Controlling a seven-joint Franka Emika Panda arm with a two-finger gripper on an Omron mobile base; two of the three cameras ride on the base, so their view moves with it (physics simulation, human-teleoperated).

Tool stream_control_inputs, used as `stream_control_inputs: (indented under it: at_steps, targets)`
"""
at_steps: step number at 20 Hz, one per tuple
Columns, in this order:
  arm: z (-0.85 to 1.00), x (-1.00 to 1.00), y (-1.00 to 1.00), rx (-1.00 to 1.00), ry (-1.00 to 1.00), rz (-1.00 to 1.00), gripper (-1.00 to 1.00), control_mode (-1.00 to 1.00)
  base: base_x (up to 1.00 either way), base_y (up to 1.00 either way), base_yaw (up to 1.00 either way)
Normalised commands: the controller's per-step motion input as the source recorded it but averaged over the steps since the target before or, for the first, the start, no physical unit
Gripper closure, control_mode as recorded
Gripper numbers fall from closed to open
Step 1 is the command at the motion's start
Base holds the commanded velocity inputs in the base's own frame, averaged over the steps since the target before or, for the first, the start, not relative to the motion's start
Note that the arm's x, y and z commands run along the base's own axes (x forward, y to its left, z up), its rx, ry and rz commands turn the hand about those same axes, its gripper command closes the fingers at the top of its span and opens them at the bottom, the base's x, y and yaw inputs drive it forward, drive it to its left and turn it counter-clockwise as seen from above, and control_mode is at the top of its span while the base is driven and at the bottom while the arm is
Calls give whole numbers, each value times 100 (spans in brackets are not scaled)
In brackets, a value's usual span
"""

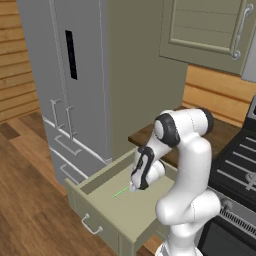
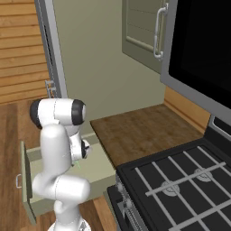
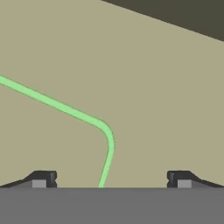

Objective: Take a straw from the drawer in front and place it inside the glass cup on the dining counter.

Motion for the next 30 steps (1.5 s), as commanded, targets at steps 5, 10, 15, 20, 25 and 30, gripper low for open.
stream_control_inputs:
  at_steps: [5, 10, 15, 20, 25, 30]
  targets:
    - [-17, 14, 10, 0, 2, 4, -100, -100, 0, 0, 0]
    - [-30, 3, 11, 0, 6, 2, -100, -100, 0, 0, 0]
    - [-40, 0, 12, 0, 4, 1, 100, -100, 0, 0, 0]
    - [-41, 0, 6, 0, 5, 0, 100, -100, 0, 0, 0]
    - [-40, 0, 3, 0, 11, 0, 100, -100, 0, 0, 0]
    - [-19, 0, 12, 0, 10, 0, 100, -100, 0, 0, 0]
